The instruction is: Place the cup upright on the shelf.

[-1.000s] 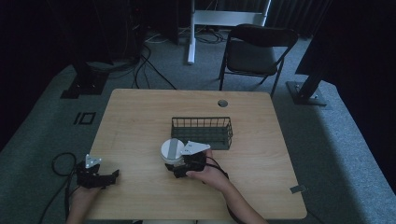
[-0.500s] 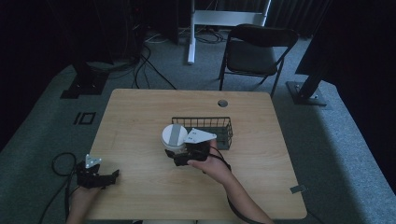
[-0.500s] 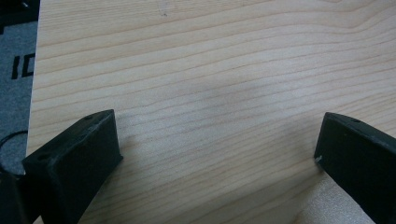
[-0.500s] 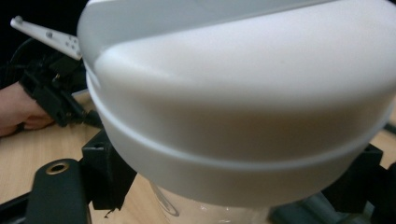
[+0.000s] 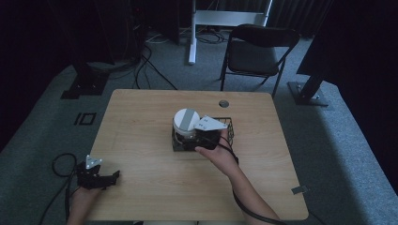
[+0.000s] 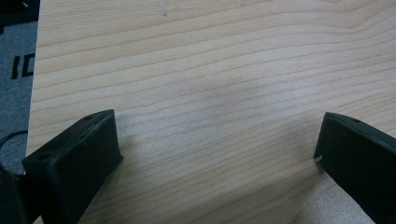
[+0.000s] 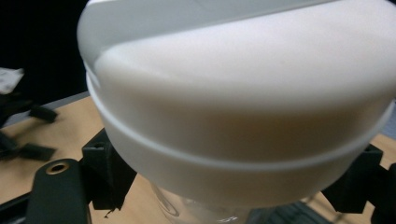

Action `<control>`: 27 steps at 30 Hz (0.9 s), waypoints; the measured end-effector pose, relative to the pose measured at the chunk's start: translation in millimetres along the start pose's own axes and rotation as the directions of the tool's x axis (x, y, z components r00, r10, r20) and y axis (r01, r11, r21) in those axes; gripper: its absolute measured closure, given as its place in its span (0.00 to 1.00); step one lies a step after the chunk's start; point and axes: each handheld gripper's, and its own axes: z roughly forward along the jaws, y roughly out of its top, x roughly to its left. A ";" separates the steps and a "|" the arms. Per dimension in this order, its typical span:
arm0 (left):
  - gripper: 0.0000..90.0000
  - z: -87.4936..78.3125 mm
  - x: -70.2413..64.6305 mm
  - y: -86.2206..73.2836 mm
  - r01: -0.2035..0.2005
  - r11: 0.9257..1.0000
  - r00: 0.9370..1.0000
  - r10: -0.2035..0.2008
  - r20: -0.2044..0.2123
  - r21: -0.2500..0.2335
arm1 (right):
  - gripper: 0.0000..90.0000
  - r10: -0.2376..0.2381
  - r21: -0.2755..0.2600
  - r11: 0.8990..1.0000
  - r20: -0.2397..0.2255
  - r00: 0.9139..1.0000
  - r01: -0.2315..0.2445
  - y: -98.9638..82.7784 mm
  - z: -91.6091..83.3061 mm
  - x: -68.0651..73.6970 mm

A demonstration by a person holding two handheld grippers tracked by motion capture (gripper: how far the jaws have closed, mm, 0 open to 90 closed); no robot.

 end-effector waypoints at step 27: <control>0.00 -0.1 0.0 0.0 0.000 1.000 1.000 0.000 0.001 0.001 | 0.21 0.083 0.098 0.987 0.388 0.918 -0.131 -22.3 -2.2 -70.6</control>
